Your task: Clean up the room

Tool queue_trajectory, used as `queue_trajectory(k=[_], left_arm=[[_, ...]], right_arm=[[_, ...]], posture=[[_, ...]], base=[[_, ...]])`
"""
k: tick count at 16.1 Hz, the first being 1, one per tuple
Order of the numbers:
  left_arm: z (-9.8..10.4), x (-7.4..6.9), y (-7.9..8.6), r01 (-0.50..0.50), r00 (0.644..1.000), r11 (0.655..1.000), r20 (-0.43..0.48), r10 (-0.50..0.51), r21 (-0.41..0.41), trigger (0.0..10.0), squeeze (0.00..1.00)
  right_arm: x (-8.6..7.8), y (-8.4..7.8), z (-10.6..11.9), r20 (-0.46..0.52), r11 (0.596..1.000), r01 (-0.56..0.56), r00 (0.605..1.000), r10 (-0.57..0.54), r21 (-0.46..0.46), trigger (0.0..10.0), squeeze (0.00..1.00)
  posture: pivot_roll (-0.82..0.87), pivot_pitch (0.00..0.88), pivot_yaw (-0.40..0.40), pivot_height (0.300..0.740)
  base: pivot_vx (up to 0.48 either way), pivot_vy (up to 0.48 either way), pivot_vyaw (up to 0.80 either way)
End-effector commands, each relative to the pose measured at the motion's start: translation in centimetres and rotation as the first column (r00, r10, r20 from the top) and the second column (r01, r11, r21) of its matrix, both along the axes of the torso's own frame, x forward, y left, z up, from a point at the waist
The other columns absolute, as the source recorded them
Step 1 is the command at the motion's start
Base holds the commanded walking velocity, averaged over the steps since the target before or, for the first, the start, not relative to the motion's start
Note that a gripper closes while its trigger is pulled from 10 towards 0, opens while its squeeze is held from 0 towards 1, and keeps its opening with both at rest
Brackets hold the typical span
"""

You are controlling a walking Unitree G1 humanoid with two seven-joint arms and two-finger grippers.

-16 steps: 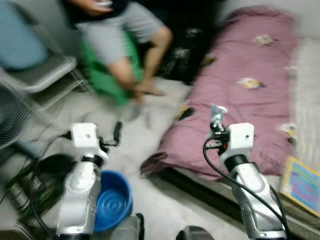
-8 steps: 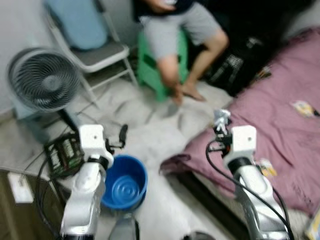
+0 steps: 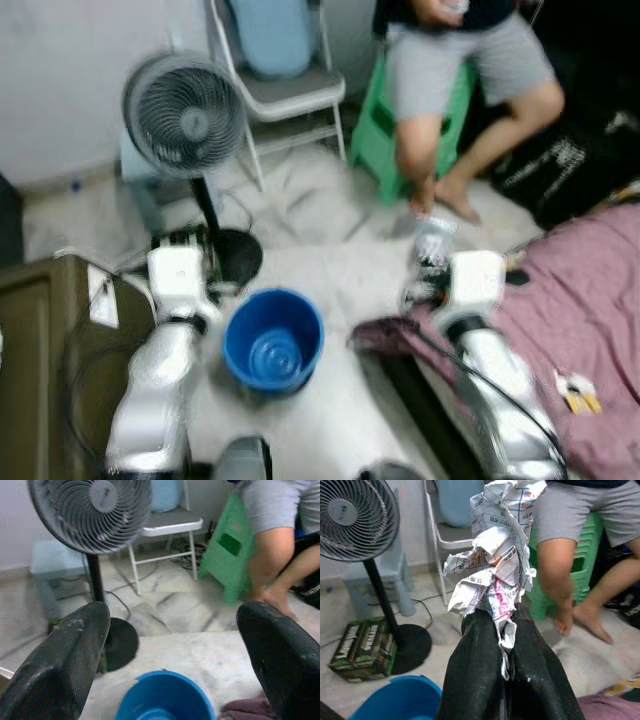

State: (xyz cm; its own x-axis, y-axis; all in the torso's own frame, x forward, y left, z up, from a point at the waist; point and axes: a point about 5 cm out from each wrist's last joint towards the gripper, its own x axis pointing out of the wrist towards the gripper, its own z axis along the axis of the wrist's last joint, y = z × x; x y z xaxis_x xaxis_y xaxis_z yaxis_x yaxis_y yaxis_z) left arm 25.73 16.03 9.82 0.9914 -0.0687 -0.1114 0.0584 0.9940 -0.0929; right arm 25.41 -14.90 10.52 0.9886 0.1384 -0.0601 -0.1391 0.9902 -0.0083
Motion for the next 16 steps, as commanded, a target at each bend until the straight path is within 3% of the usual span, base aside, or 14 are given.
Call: queue_trajectory(k=[1, 9, 11, 16], left_arm=[[0.17, -0.07, -0.62, 0.022, 1.000, 1.000, 0.003, -0.022, -0.013, 10.0, 0.00], [0.27, -0.11, -0.79, 0.028, 1.000, 0.999, 0.008, -0.028, -0.019, 10.0, 0.00], [0.38, -0.10, -0.79, 0.023, 1.000, 0.999, 0.018, -0.022, -0.044, 10.0, 0.00], [0.48, -0.02, -0.82, 0.023, 0.999, 1.000, 0.036, -0.023, -0.008, 10.0, 0.00]], right_arm=[[-0.22, -0.96, -0.32, -0.015, 0.999, 0.034, 0.999, -0.034, -0.014, 10.0, 0.00], [0.01, -0.93, -0.33, -0.014, 0.999, 0.026, 1.000, -0.026, -0.022, 10.0, 0.00], [0.02, -0.92, -0.34, -0.014, 0.999, 0.026, 1.000, -0.027, -0.021, 10.0, 0.00], [0.01, -0.72, -0.09, 0.004, 0.999, 0.011, 1.000, -0.011, -0.030, 10.0, 0.00]], posture=[[-0.05, 0.102, -0.012, 0.740], [-0.04, 0.099, -0.018, 0.740], [-0.04, 0.099, -0.018, 0.740], [-0.05, 0.106, -0.018, 0.740]], base=[[0.000, -0.251, 0.00], [0.000, -0.310, 0.00], [0.000, 0.000, 0.00], [0.000, 0.000, 0.16]])
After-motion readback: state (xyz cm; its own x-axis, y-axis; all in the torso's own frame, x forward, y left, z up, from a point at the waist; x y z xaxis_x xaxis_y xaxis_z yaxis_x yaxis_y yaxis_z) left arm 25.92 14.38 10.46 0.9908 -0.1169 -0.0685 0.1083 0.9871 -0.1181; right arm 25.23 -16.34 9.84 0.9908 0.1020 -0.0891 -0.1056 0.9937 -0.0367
